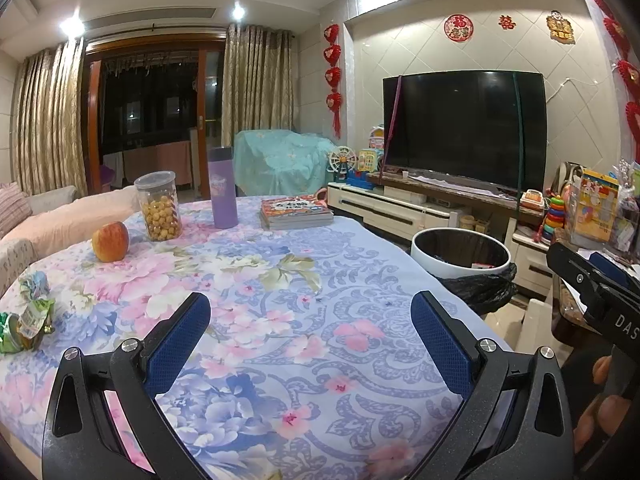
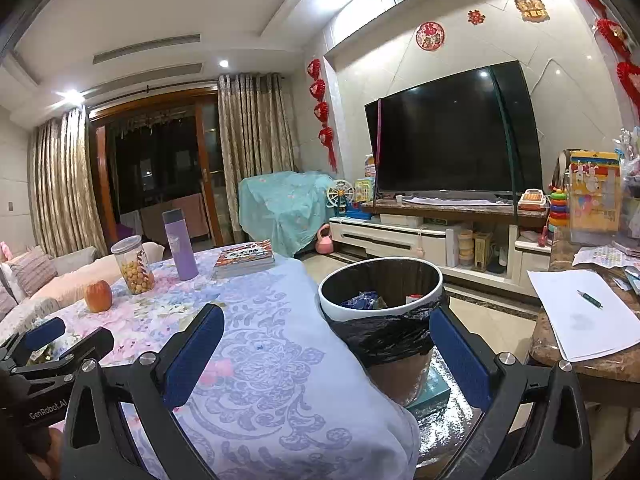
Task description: Collect trash
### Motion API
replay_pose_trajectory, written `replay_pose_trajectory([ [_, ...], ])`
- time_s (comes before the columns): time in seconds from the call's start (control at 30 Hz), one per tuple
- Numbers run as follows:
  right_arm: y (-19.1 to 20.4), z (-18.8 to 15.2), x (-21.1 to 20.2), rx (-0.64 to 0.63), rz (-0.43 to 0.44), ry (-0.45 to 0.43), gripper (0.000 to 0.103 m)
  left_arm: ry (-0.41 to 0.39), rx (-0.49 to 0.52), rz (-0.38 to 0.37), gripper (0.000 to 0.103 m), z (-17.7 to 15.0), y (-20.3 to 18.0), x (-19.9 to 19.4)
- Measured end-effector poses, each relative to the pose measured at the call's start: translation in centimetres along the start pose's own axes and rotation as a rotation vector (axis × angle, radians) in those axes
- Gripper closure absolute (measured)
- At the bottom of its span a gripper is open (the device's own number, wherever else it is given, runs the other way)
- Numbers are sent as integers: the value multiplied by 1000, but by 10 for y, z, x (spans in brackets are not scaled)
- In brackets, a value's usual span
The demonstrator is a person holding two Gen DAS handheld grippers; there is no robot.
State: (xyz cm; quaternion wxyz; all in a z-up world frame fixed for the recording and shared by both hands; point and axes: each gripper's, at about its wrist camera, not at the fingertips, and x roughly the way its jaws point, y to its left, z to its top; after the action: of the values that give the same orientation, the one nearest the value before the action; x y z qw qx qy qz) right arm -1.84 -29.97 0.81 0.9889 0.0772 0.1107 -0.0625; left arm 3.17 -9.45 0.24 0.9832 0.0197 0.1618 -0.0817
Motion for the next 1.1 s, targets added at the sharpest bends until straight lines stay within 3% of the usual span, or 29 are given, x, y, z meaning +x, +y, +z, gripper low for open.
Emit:
replay_pose_trajectory([
  [1.1, 2, -1, -1, 10, 4, 6, 0, 7, 3, -6, 0, -4, -3, 6],
])
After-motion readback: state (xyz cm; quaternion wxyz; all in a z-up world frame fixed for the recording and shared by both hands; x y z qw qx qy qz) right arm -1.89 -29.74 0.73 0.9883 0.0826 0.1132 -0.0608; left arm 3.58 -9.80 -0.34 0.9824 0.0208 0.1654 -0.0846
